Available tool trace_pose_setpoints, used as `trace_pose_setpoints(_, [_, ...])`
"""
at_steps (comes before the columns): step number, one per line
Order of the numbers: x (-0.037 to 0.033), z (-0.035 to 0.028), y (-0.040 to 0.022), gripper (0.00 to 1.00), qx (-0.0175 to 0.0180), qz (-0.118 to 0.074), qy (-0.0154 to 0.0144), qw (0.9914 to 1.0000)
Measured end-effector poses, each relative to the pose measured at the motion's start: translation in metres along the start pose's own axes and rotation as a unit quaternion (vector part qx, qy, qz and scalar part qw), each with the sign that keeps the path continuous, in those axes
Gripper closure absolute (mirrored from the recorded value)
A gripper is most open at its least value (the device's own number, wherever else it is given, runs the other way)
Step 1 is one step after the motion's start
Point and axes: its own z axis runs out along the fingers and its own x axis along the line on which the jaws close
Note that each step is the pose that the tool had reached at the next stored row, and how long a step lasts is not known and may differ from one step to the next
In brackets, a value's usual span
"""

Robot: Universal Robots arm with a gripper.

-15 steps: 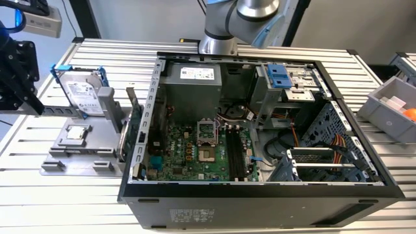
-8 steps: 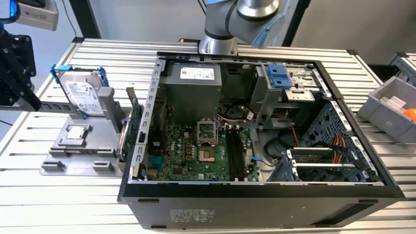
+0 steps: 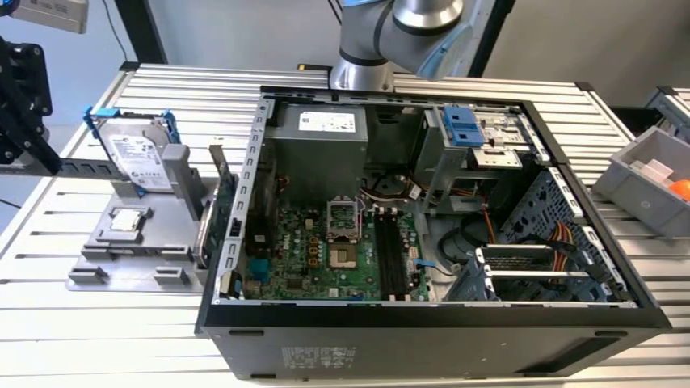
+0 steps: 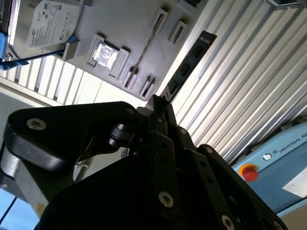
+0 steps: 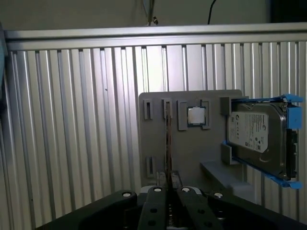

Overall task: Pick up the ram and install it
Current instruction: 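Pick up the ram and move it above insertion slot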

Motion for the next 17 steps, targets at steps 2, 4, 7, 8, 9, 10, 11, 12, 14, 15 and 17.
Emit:
trace_pose_setpoints(2, [0.0000, -0.0001, 0.0000, 1.00, 0.0000, 0.000, 0.0000, 1.00000])
trace_pose_setpoints(4, [0.0000, -0.0001, 0.0000, 1.00, 0.0000, 0.000, 0.0000, 1.00000])
trace_pose_setpoints(7, [-0.0003, -0.0001, -0.0024, 1.00, 0.0000, 0.000, 0.0001, 1.00000])
trace_pose_setpoints(8, [-0.0004, -0.0002, -0.0038, 1.00, -0.0001, 0.000, 0.0001, 1.00000])
trace_pose_setpoints(9, [-0.0004, -0.0001, -0.0052, 1.00, 0.0000, 0.000, 0.0000, 1.00000])
trace_pose_setpoints(10, [-0.0005, -0.0001, -0.0065, 1.00, 0.0000, 0.000, 0.0001, 1.00000])
trace_pose_setpoints(11, [-0.0006, 0.0000, -0.0079, 1.00, 0.0000, 0.000, 0.0000, 1.00000])
trace_pose_setpoints(12, [-0.0007, 0.0000, -0.0092, 1.00, 0.0000, 0.000, 0.0000, 1.00000])
trace_pose_setpoints(14, [-0.0009, 0.0000, -0.0121, 1.00, 0.0000, 0.000, 0.0000, 1.00000])
trace_pose_setpoints(15, [-0.0010, 0.0000, -0.0137, 1.00, 0.0000, 0.000, 0.0000, 1.00000])
trace_pose_setpoints(17, [-0.0012, 0.0001, -0.0169, 1.00, 0.0000, 0.000, 0.0000, 1.00000])
